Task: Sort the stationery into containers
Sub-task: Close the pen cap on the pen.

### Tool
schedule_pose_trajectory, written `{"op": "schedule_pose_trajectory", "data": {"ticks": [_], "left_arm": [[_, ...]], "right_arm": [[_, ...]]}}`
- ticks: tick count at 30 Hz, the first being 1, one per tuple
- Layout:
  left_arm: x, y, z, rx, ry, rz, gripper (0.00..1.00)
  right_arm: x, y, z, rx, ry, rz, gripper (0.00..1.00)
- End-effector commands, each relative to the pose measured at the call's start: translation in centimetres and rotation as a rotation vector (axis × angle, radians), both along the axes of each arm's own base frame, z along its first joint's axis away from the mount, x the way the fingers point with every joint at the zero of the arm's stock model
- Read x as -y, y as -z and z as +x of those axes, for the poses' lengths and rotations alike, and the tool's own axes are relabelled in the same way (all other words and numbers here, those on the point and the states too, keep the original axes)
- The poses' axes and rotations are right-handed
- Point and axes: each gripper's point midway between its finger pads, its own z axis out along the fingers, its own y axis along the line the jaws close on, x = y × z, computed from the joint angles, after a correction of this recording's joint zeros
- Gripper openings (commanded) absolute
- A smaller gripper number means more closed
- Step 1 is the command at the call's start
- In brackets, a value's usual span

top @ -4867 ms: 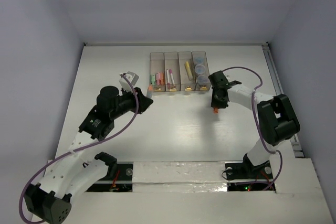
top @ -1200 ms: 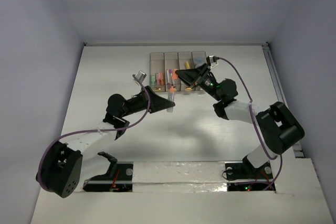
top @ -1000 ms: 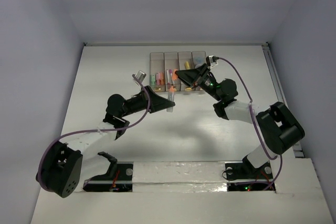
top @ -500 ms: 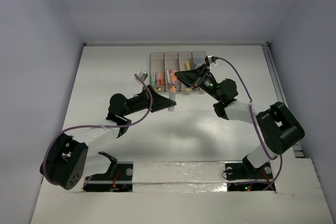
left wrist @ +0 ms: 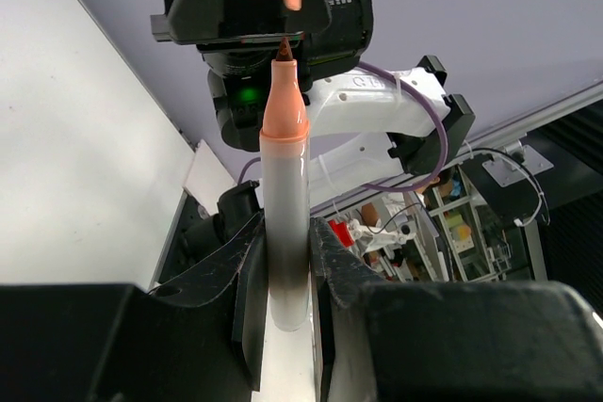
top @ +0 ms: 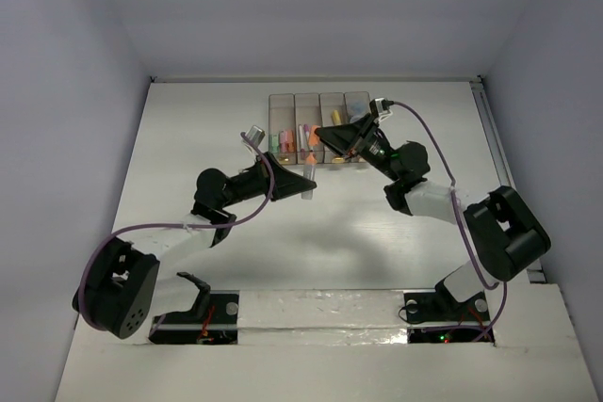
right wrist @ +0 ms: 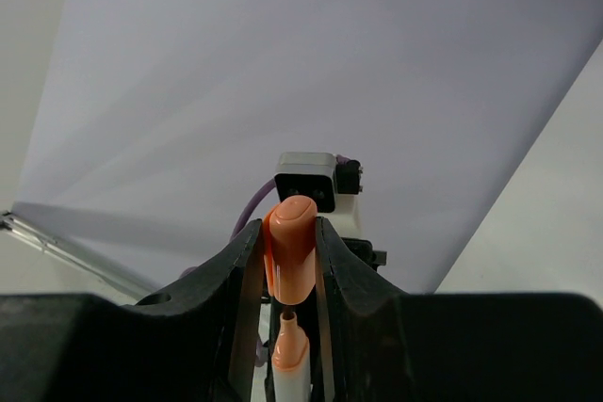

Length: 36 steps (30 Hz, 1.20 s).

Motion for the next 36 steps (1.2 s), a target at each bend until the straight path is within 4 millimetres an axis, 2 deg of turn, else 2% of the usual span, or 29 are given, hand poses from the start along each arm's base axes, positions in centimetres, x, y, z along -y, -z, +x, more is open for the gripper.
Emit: {"op": "schedule_pose_trajectory", "data": {"ticks": [1,6,36], "left_arm": [[-0.2,-0.8,-1.0,0.069,0.025,-0.029,0.00],[-0.2,-0.5,-1.1,0.065,0.028,-0.030,0.00],[0.0,-2.2,-1.2,0.145,0.042,-0.040,0.00]], "right_arm": [[3.2,-8.4,-6.1,0.395,-0.020,0.236,0.05],[3.2,-8.5,-6.3,0.400,-0.026,0.234,0.05],[2.6,-7.1,-6.2,0.381,-0.058,0.202,0.05]]}}
